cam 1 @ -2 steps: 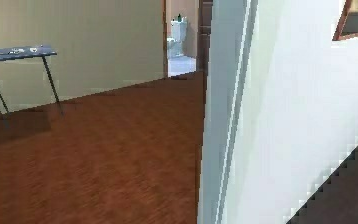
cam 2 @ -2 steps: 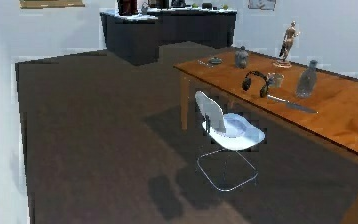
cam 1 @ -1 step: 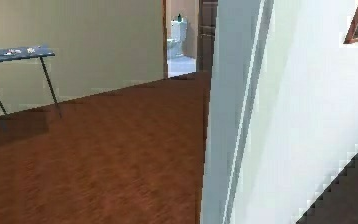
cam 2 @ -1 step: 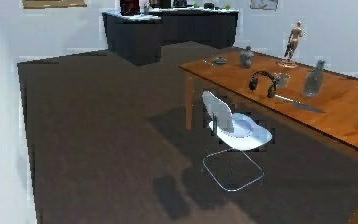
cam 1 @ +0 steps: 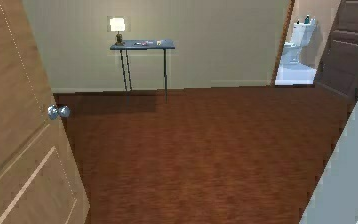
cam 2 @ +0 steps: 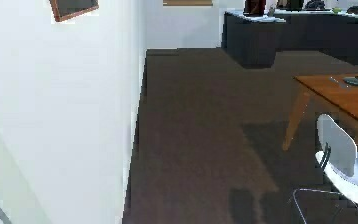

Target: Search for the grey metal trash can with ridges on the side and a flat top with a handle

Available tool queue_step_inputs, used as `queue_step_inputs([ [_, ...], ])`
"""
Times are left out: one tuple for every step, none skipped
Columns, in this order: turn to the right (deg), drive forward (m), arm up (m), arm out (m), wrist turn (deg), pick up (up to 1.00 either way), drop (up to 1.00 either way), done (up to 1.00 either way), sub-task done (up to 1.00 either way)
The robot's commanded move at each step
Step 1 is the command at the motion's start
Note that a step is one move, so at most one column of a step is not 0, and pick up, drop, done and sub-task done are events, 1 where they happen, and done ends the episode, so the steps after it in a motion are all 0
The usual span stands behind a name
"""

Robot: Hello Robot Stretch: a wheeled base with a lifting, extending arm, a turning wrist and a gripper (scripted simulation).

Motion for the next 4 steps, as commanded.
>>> queue_step_inputs([
  [0.0, 0.3, 0.0, 0.0, 0.0, 0.0, 0.0, 0.0, 0.0],
  [33.0, 0.0, 0.0, 0.0, 0.0, 0.0, 0.0, 0.0, 0.0],
  [0.0, 1.0, 0.0, 0.0, 0.0, 0.0, 0.0, 0.0, 0.0],
  [0.0, 1.0, 0.0, 0.0, 0.0, 0.0, 0.0, 0.0, 0.0],
])
